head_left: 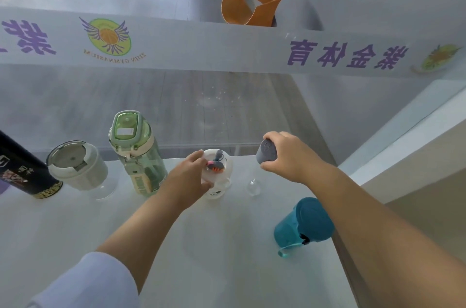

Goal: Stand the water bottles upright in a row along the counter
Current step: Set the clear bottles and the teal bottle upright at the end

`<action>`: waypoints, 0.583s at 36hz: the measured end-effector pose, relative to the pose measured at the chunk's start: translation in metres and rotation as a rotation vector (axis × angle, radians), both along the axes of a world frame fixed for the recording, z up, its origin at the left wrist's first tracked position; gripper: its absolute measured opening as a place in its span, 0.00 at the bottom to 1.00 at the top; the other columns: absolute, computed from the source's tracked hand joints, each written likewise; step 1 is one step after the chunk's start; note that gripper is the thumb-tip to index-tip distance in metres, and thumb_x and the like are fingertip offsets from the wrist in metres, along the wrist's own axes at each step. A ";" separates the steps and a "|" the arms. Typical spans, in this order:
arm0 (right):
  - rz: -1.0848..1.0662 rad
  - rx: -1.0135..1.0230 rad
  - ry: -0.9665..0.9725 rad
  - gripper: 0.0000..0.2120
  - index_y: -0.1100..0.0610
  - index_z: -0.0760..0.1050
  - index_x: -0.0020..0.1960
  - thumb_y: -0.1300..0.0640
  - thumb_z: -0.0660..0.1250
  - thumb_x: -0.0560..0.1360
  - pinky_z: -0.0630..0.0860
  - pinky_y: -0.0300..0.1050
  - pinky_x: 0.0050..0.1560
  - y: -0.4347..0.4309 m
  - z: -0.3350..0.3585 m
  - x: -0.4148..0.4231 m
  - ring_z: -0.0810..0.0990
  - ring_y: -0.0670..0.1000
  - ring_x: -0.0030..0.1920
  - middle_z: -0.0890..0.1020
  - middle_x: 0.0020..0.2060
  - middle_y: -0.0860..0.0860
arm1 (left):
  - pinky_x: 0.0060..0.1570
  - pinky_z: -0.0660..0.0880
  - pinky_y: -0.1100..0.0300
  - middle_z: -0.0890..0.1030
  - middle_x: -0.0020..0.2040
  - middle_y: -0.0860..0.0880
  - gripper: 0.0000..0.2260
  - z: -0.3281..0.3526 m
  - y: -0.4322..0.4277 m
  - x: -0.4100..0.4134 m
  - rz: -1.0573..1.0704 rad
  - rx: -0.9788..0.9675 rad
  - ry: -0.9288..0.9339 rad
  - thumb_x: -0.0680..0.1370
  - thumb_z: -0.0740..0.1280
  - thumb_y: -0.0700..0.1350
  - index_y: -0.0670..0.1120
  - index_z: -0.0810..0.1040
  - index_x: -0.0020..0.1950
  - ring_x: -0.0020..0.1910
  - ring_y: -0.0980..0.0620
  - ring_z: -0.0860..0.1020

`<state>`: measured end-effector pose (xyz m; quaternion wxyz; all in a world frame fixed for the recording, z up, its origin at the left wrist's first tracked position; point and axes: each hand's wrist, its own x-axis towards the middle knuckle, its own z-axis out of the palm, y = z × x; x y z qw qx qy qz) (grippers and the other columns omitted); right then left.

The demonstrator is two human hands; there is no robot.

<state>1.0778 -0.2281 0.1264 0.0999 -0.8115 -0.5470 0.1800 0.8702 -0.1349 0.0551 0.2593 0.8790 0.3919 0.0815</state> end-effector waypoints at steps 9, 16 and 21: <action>0.024 -0.040 -0.013 0.25 0.55 0.68 0.64 0.52 0.69 0.69 0.75 0.51 0.53 0.003 0.000 0.004 0.74 0.56 0.53 0.74 0.53 0.54 | 0.61 0.69 0.55 0.66 0.73 0.49 0.23 0.004 -0.001 0.003 0.029 -0.022 -0.015 0.71 0.72 0.44 0.45 0.73 0.65 0.65 0.44 0.72; 0.011 -0.051 0.013 0.28 0.53 0.65 0.67 0.52 0.69 0.69 0.74 0.56 0.56 0.002 -0.002 0.003 0.73 0.56 0.55 0.72 0.56 0.53 | 0.61 0.69 0.55 0.67 0.72 0.50 0.24 0.007 -0.003 0.000 0.016 -0.040 -0.015 0.72 0.72 0.44 0.49 0.71 0.67 0.64 0.44 0.72; 0.003 -0.049 0.027 0.35 0.52 0.59 0.72 0.50 0.70 0.70 0.73 0.55 0.59 -0.001 -0.001 0.002 0.71 0.56 0.60 0.70 0.61 0.54 | 0.61 0.67 0.57 0.66 0.71 0.48 0.29 0.011 -0.005 -0.004 0.016 -0.049 0.005 0.72 0.72 0.45 0.48 0.66 0.70 0.66 0.45 0.69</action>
